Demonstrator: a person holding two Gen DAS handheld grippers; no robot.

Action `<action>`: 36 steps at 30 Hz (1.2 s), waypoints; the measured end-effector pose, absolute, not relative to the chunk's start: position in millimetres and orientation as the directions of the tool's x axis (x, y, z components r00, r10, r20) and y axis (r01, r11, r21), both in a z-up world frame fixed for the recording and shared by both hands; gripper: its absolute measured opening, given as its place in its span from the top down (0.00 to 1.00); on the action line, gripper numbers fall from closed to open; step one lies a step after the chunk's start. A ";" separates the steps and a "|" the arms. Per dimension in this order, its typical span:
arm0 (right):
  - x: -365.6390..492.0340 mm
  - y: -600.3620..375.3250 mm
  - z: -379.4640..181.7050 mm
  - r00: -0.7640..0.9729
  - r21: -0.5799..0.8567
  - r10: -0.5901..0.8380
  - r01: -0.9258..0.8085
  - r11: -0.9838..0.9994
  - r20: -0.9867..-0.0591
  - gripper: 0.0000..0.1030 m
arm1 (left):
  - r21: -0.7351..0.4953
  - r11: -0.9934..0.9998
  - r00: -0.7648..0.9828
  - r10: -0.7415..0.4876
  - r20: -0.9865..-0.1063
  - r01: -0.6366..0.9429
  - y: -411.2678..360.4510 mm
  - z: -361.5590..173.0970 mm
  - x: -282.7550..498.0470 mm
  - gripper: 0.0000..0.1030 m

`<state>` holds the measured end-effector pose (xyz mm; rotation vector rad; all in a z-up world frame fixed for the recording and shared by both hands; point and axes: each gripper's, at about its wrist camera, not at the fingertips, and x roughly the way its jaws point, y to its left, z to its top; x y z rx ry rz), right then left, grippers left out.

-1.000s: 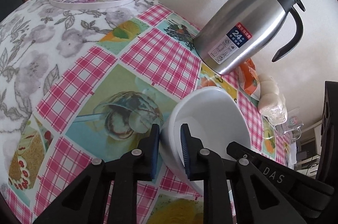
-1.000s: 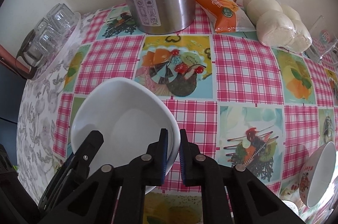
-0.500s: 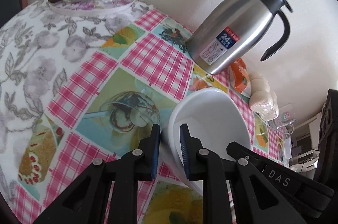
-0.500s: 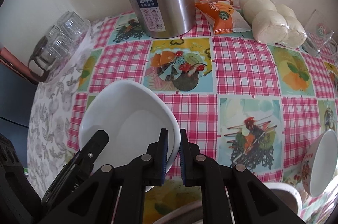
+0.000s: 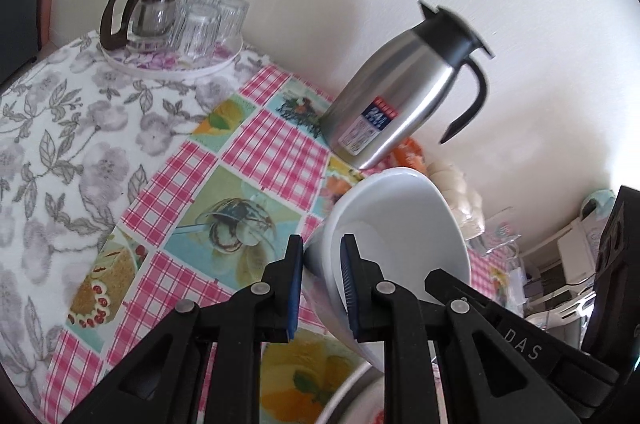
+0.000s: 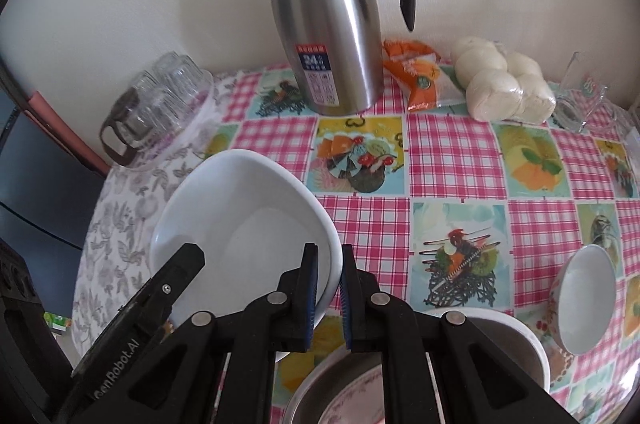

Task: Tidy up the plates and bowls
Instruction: 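Lift the white MAX bowl with both grippers and carry it over the tray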

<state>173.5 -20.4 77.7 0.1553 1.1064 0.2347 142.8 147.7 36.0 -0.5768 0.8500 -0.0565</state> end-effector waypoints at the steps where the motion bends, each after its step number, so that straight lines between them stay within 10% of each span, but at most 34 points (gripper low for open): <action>1: 169.4 -23.0 83.2 0.437 0.246 0.271 -0.113 0.963 -0.858 0.89 | -0.502 0.848 0.674 -0.270 -0.687 -0.173 146.4 41.3 139.6 0.81; 36: 40.4 -154.9 144.0 0.694 0.462 0.359 -0.043 0.886 -0.624 0.89 | -0.355 0.932 0.773 -0.280 -0.569 0.075 33.4 138.5 39.6 0.81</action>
